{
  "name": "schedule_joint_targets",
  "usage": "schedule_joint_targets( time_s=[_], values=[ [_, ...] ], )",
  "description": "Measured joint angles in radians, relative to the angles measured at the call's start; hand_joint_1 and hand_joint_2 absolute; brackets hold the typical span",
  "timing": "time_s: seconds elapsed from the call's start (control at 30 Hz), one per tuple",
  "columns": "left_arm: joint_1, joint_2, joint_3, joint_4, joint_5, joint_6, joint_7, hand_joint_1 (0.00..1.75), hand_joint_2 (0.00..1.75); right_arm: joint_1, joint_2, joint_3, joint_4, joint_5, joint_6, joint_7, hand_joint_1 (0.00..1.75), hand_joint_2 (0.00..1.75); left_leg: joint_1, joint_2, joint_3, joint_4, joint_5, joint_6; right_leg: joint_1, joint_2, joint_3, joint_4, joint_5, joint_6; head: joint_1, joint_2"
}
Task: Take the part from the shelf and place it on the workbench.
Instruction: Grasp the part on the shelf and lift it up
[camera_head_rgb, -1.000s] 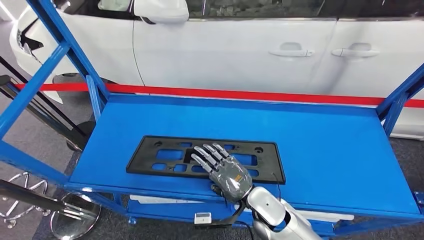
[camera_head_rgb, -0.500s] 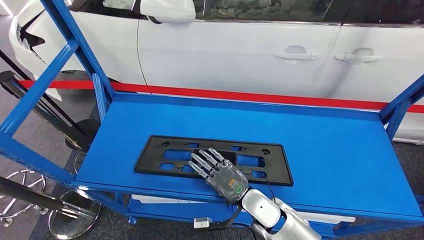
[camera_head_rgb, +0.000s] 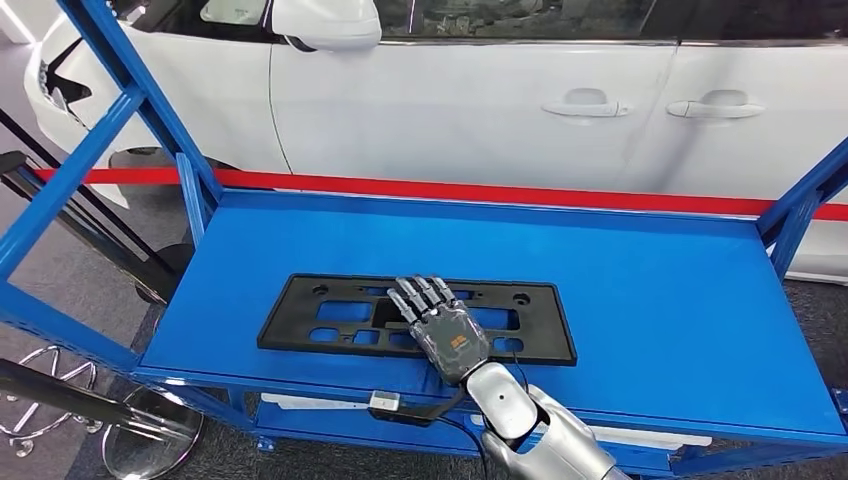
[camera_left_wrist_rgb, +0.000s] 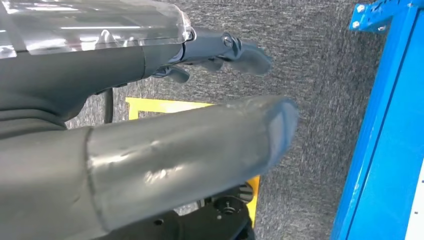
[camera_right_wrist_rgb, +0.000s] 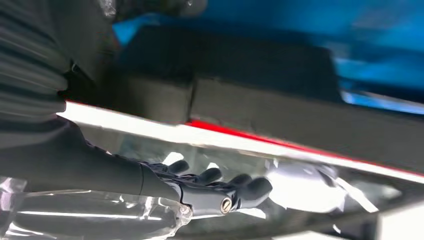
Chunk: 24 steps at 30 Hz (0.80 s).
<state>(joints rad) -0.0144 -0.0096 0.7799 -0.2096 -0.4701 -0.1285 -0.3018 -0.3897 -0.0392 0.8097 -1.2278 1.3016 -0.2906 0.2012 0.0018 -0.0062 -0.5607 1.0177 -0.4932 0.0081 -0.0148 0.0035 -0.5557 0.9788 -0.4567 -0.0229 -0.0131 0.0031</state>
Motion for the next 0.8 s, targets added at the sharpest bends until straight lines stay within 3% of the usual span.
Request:
schedule_joint_targets(
  time_s=[0.1,0.13,0.17,0.2,0.27,0.33,0.43,0.5,0.6,0.63,0.67,0.7,0.73,0.8],
  values=[
    [0.002,0.001,0.005,0.000,-0.004,-0.002,-0.001,0.00,0.00,-0.002,0.007,-0.030,0.030,-0.007,0.003,0.010,1.20,1.75,0.007,0.001,-0.091,0.201,-0.093,-0.015,0.000,-0.005,0.000,0.001,0.000,-0.005,0.000,0.000],
    [0.003,0.001,0.008,0.000,-0.004,-0.002,-0.001,0.00,0.00,-0.001,0.008,-0.039,0.038,-0.008,0.003,0.010,1.44,1.75,0.009,0.001,-0.111,0.242,-0.102,-0.017,0.000,-0.005,-0.001,0.002,0.000,-0.005,0.000,0.000],
    [0.005,0.001,0.010,0.000,-0.005,-0.003,-0.001,0.00,0.00,-0.001,0.009,-0.046,0.045,-0.008,0.003,0.011,1.55,1.75,0.010,0.001,-0.111,0.242,-0.089,-0.017,0.000,-0.005,0.000,0.003,-0.001,-0.005,0.000,0.000],
    [0.006,0.001,0.012,0.000,-0.006,-0.003,-0.002,0.00,0.00,-0.001,0.010,-0.052,0.049,-0.008,0.004,0.011,1.61,1.75,0.011,0.001,-0.092,0.202,-0.060,-0.016,0.000,-0.005,0.000,0.004,-0.001,-0.005,0.000,0.000],
    [0.006,0.001,0.015,0.000,-0.010,-0.005,-0.003,0.00,0.00,-0.001,0.014,-0.065,0.054,-0.008,0.006,0.011,1.67,1.75,0.011,0.001,-0.020,0.051,0.008,-0.010,0.001,-0.003,0.002,0.005,-0.002,-0.003,0.000,0.000],
    [0.004,0.001,0.018,0.000,-0.013,-0.008,-0.007,0.00,0.00,0.001,0.015,-0.081,0.059,-0.009,0.006,0.013,1.68,1.75,0.006,0.000,0.025,-0.044,0.036,-0.001,0.004,-0.001,0.000,0.006,-0.001,0.005,0.000,0.000],
    [0.007,0.001,0.022,0.000,-0.017,-0.013,-0.014,0.00,0.00,0.009,0.015,-0.103,0.067,-0.009,0.006,0.013,1.68,1.75,0.003,0.001,0.027,-0.058,0.042,0.013,0.003,0.001,-0.002,0.004,0.002,0.022,0.000,0.000],
    [0.007,0.001,0.024,0.000,-0.018,-0.016,-0.016,0.00,0.00,0.013,0.014,-0.115,0.069,-0.010,0.005,0.013,1.67,1.75,0.006,0.004,0.027,-0.067,0.050,0.028,0.003,0.001,-0.020,0.046,-0.031,0.030,0.000,0.000],
    [0.008,0.001,0.025,0.000,-0.018,-0.018,-0.017,0.00,0.00,0.019,0.013,-0.124,0.073,-0.010,0.003,0.013,1.65,1.75,0.003,0.006,0.025,-0.069,0.054,0.039,0.003,0.000,-0.105,0.238,-0.133,0.034,0.000,0.000],
    [0.008,0.001,0.026,0.000,-0.019,-0.019,-0.019,0.00,0.00,0.021,0.012,-0.126,0.074,-0.010,0.002,0.013,1.66,1.75,0.002,0.006,0.025,-0.069,0.053,0.040,0.003,0.000,-0.127,0.287,-0.147,0.034,0.001,0.000],
    [0.008,0.001,0.026,0.000,-0.019,-0.022,-0.024,0.00,0.00,0.023,0.012,-0.128,0.074,-0.010,-0.001,0.013,1.65,1.75,0.001,0.006,0.025,-0.068,0.053,0.040,0.003,0.000,-0.132,0.300,-0.140,0.034,0.001,0.000],
    [0.009,0.001,0.026,0.000,-0.020,-0.025,-0.032,0.00,0.00,0.025,0.012,-0.132,0.074,-0.010,-0.004,0.012,1.66,1.75,0.000,0.005,0.027,-0.067,0.051,0.040,0.003,0.000,-0.117,0.270,-0.114,0.032,0.001,0.000],
    [0.009,0.001,0.027,0.000,-0.021,-0.030,-0.042,0.00,0.00,0.027,0.011,-0.135,0.074,-0.010,-0.008,0.012,1.67,1.75,-0.001,0.004,0.031,-0.067,0.050,0.039,0.003,0.000,-0.085,0.206,-0.076,0.029,0.001,0.000],
    [0.009,0.001,0.027,0.000,-0.022,-0.037,-0.062,0.00,0.87,0.030,0.010,-0.144,0.072,-0.012,-0.015,0.010,1.69,1.75,-0.003,0.001,0.034,-0.063,0.044,0.034,0.005,-0.001,-0.017,0.065,-0.019,0.019,0.000,0.000]
  ],
)
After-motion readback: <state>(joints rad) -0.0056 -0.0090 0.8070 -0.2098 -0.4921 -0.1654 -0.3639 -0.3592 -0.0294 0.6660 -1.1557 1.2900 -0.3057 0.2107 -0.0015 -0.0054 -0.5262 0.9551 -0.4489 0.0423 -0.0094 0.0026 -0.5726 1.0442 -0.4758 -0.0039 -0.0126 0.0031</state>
